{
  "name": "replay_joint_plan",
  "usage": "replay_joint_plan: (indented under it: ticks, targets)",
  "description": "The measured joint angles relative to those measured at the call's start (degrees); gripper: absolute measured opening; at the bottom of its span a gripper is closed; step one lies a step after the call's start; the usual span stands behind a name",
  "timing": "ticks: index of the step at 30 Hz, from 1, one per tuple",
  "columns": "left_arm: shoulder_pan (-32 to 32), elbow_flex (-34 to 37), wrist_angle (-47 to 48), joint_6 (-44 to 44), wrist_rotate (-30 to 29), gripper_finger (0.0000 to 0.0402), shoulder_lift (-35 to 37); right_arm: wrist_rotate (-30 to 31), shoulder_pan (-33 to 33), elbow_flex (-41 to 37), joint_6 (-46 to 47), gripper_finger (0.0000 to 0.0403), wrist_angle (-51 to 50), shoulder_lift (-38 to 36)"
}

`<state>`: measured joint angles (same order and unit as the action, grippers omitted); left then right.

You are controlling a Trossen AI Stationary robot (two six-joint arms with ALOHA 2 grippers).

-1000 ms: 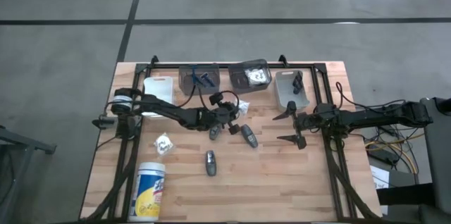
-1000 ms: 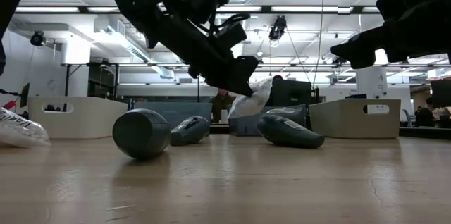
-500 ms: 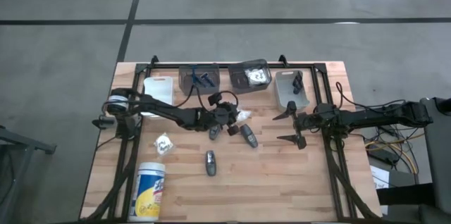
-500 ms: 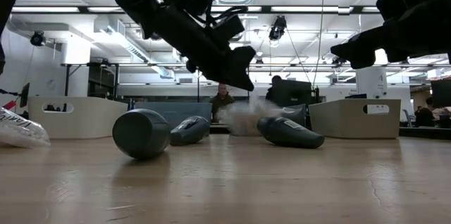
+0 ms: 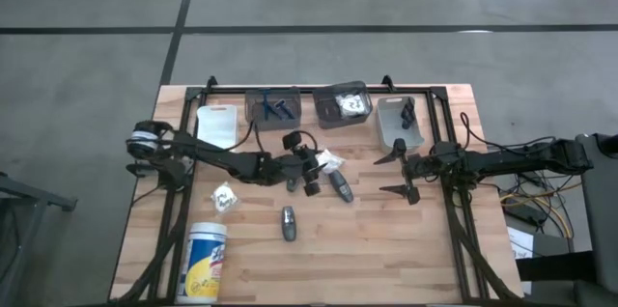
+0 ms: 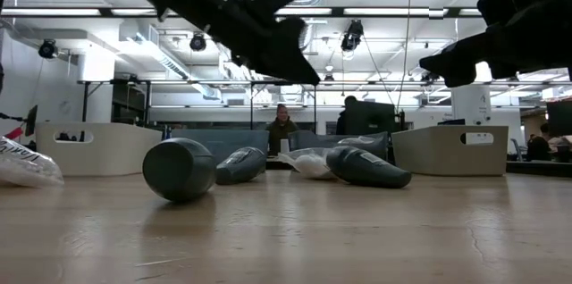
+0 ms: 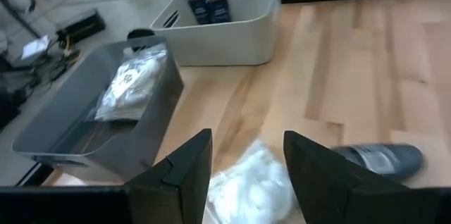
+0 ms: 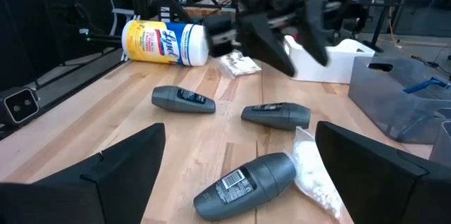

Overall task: Pick & Place Travel size toiletries
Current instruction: Put the white cotton pack into the right black bin

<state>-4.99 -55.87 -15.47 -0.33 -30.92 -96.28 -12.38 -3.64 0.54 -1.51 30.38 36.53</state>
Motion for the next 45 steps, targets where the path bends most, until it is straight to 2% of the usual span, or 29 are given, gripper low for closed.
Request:
replay_joint_plan:
  ticks: [5, 10, 13, 18, 22, 27, 32, 37, 41, 45]
  targets:
    - [-1.58, 5.82, -4.48, 3.27, 1.00, 0.0181, 3.77, 0.04, -0.02, 0.00, 1.72, 0.0364, 0.01, 0.00]
    - [-1.95, 15.24, -12.03, 4.74, 13.22, 0.0181, 10.39, 0.02, -0.02, 0.02, 3.35, 0.0364, 0.58, -0.17]
    - [-1.97, 21.70, -17.34, 2.68, 18.01, 0.0181, 15.61, 0.02, -0.01, 0.02, 3.55, 0.0364, 0.40, -0.04]
    - [-1.99, 31.02, -22.55, -1.27, 19.36, 0.0181, 24.88, 0.24, -0.02, 0.23, 9.04, 0.0364, 3.41, 0.04]
    - [-2.01, 35.49, -23.15, -2.85, 19.50, 0.0181, 30.96, 0.45, 0.00, 4.54, 13.19, 0.0364, -0.56, 0.07]
    - [-2.36, 38.34, -23.18, -3.48, 22.65, 0.0181, 36.00, 0.39, 0.02, 12.56, 7.27, 0.0363, -11.90, 1.36]
    - [-2.36, 39.98, -23.12, -3.61, 27.03, 0.0181, 39.57, 0.37, 0.02, 18.41, 4.86, 0.0364, -12.14, 5.37]
    - [-2.36, 41.32, -20.02, -3.66, 27.13, 0.0182, 41.77, 0.37, 0.02, 23.17, 5.84, 0.0364, -12.02, 11.41]
    - [-2.46, 41.40, -15.35, 0.65, 27.13, 0.0181, 42.79, 0.47, 0.02, 26.69, 5.93, 0.0364, -10.93, 18.20]
    - [-2.66, 41.43, -16.52, 3.33, 27.59, 0.0181, 43.06, 0.44, 0.11, 30.32, 6.17, 0.0364, -10.94, 26.88]
